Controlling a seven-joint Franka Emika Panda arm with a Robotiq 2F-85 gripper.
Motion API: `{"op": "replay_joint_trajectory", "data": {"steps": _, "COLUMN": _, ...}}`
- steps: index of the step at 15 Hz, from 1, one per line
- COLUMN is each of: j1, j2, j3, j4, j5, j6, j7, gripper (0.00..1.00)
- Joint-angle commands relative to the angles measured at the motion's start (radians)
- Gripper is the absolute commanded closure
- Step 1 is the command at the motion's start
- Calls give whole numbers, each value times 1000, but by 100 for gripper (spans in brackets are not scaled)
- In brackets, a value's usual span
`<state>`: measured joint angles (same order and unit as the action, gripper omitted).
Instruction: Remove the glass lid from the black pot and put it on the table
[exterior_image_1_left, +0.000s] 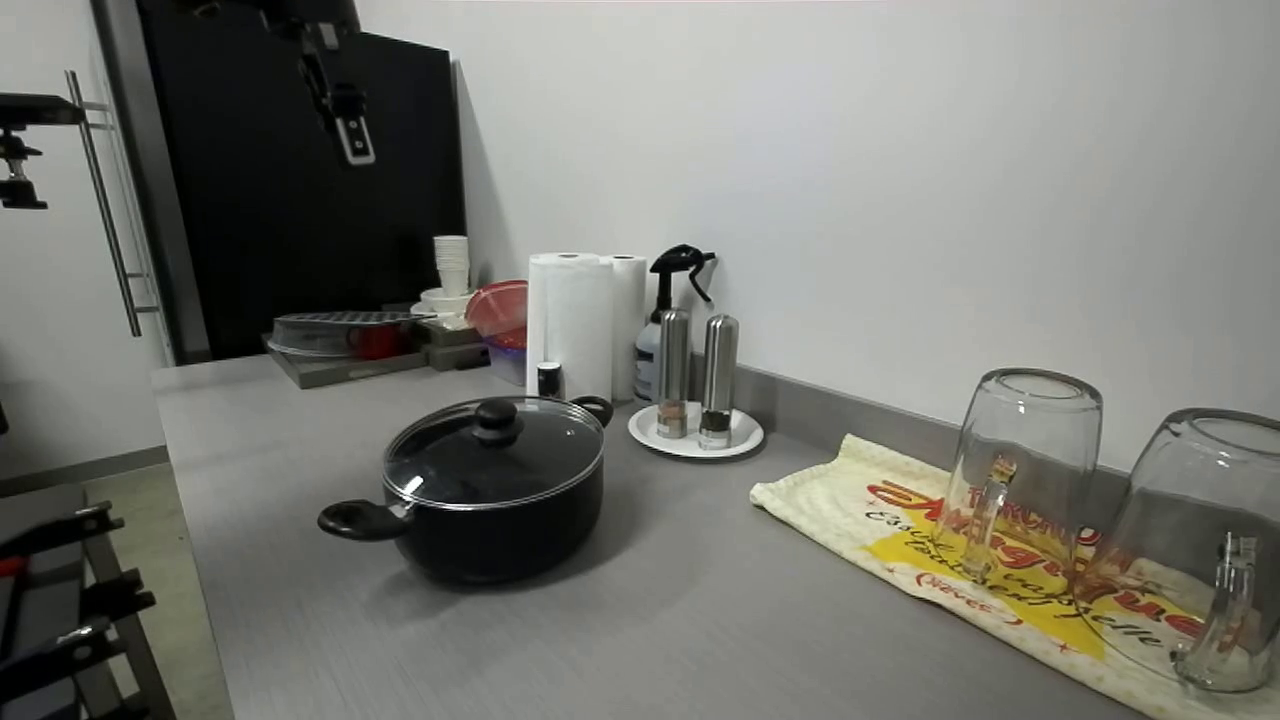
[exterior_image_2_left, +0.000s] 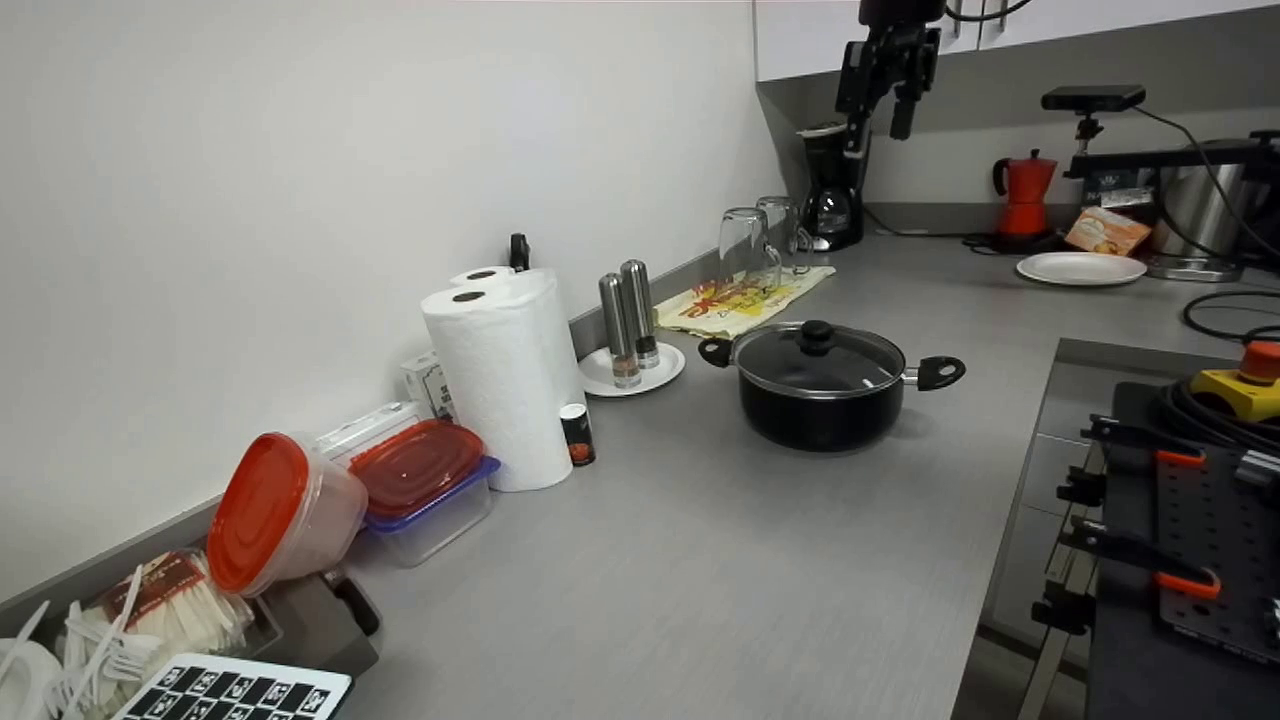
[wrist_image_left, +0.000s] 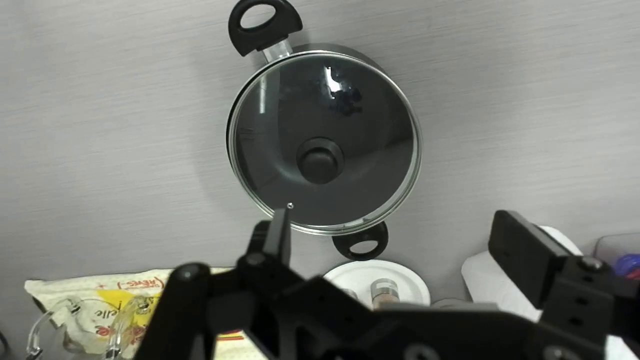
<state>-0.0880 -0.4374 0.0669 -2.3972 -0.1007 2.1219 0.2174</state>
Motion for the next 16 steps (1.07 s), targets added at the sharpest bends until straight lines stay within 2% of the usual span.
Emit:
{"op": "replay_joint_trajectory", "data": {"steps": 1, "j1": -15, "j2": 134, "j3": -47, "j4": 115, "j5": 14, "j6": 1, "j7": 3, "gripper": 0}}
{"op": "replay_joint_trajectory", "data": {"steps": 7, "j1": -3, "j2": 357, "j3": -113, "j4": 236, "j5": 112, "j6": 42, "j7": -38, "gripper": 0}}
{"op": "replay_joint_trajectory", "data": {"steps": 12, "j1": -11, "j2": 530, "j3": -130, "j4": 315, "j5": 167, "j6": 25, "j7": -34, "gripper": 0}}
{"op": "replay_joint_trajectory", "data": {"steps": 16, "j1": -20, "j2": 617, "j3": -145, "j4": 356, "j5": 199, "j6": 9, "j7": -40, "gripper": 0}}
